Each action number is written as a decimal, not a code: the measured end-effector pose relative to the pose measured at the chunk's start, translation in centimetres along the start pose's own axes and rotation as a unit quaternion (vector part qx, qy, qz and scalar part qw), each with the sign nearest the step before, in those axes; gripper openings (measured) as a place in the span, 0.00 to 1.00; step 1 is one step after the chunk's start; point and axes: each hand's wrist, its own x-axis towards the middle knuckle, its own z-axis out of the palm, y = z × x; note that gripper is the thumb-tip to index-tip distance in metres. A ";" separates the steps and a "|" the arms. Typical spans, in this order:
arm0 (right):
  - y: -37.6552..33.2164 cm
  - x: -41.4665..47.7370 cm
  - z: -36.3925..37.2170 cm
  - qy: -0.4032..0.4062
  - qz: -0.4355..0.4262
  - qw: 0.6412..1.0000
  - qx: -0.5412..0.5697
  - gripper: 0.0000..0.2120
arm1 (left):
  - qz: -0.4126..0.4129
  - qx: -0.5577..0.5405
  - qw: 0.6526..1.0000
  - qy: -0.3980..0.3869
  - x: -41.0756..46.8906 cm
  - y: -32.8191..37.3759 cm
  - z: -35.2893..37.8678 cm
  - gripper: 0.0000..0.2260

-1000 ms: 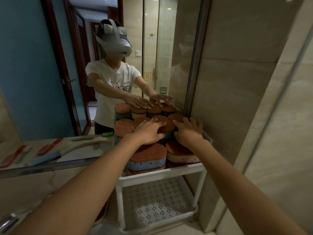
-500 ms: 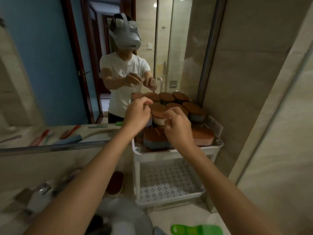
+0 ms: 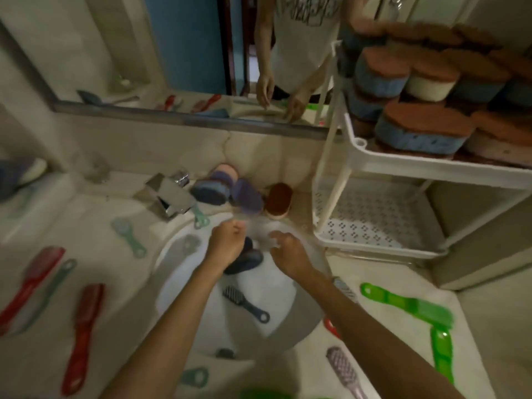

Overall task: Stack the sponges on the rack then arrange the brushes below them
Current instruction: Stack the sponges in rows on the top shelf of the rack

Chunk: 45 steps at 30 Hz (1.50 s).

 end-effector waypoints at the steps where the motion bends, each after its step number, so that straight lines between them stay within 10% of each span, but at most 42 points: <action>1: 0.6 0.6 0.8 -0.025 0.018 0.999 -0.016 0.21 | -0.022 0.014 0.999 -0.019 0.0 -0.9 0.6 0.12; 13: 2.6 12.6 1.8 -0.035 0.106 0.986 -0.127 0.24 | -0.194 -0.201 0.955 -0.101 13.1 -5.1 6.1 0.27; 30: 2.5 15.1 0.7 0.085 0.198 0.973 -0.084 0.32 | -0.309 -0.449 0.832 -0.107 15.8 -1.2 6.3 0.20; 38: 1.4 10.7 -0.3 0.164 0.181 0.970 -0.020 0.29 | -0.327 -0.607 0.711 -0.143 12.9 0.0 4.0 0.14; 45: -0.5 8.2 -2.0 0.175 0.172 0.968 0.047 0.25 | -0.310 -0.583 0.735 -0.152 10.3 1.7 1.9 0.11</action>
